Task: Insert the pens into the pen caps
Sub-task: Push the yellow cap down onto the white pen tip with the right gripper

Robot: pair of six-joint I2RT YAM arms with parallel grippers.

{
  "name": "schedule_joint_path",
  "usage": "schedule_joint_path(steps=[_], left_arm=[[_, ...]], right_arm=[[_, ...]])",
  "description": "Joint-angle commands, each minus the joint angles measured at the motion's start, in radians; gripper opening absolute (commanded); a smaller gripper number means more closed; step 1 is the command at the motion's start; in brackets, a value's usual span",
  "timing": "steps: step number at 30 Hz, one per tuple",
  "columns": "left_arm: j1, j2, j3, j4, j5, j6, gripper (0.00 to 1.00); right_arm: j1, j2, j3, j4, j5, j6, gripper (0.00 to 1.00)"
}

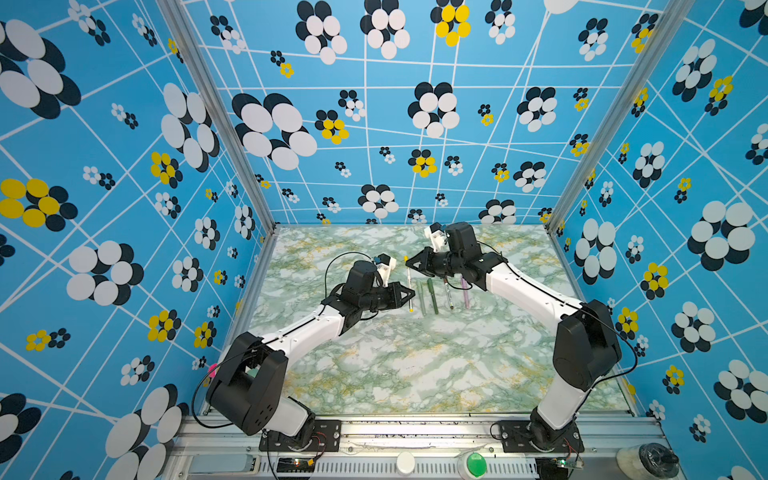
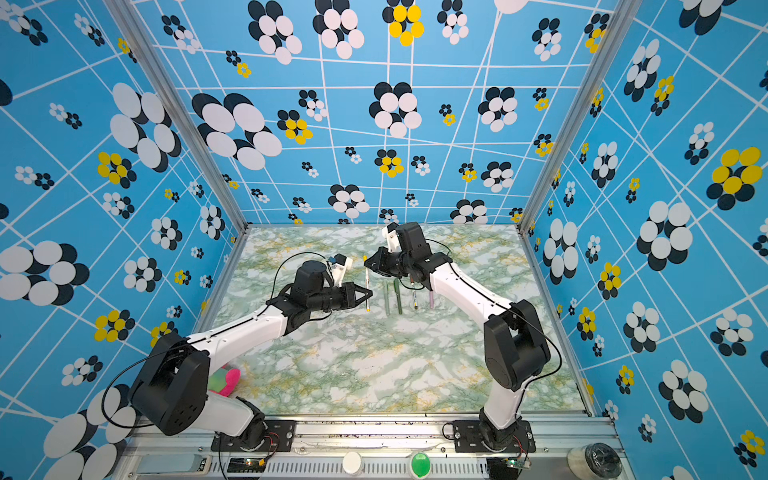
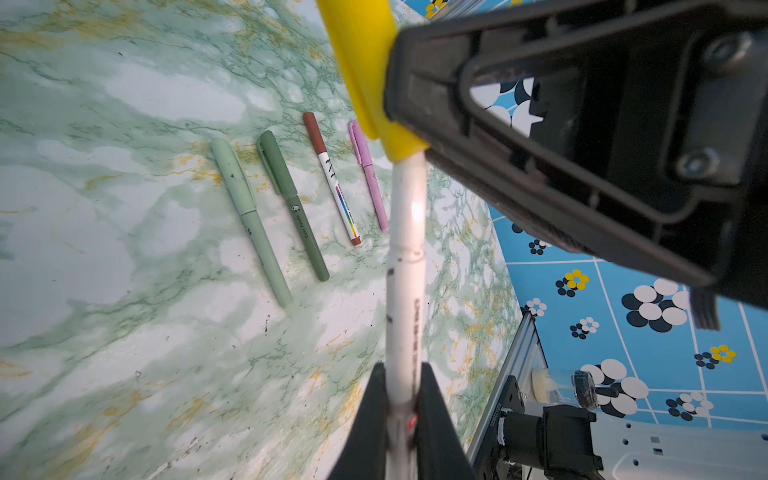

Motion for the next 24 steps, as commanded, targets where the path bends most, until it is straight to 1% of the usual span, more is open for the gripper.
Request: schedule_joint_path(steps=[1, 9, 14, 18, 24], left_arm=[[0.001, -0.034, -0.012, 0.038, -0.043, -0.010, 0.00], [0.002, -0.042, -0.018, 0.080, -0.074, -0.025, 0.00], [0.001, -0.035, -0.020, 0.140, -0.095, -0.049, 0.00], [0.001, -0.020, -0.002, 0.169, -0.088, -0.059, 0.00], [0.002, -0.025, 0.046, 0.130, -0.084, -0.015, 0.00]], right_arm=[[0.017, -0.046, -0.022, 0.020, -0.008, -0.007, 0.00], [0.034, -0.086, -0.091, 0.123, 0.021, 0.003, 0.00], [0.046, -0.111, -0.126, 0.182, 0.041, 0.017, 0.00], [0.051, -0.114, -0.133, 0.199, 0.039, 0.017, 0.00], [0.055, -0.104, -0.133, 0.188, 0.003, -0.003, 0.00]])
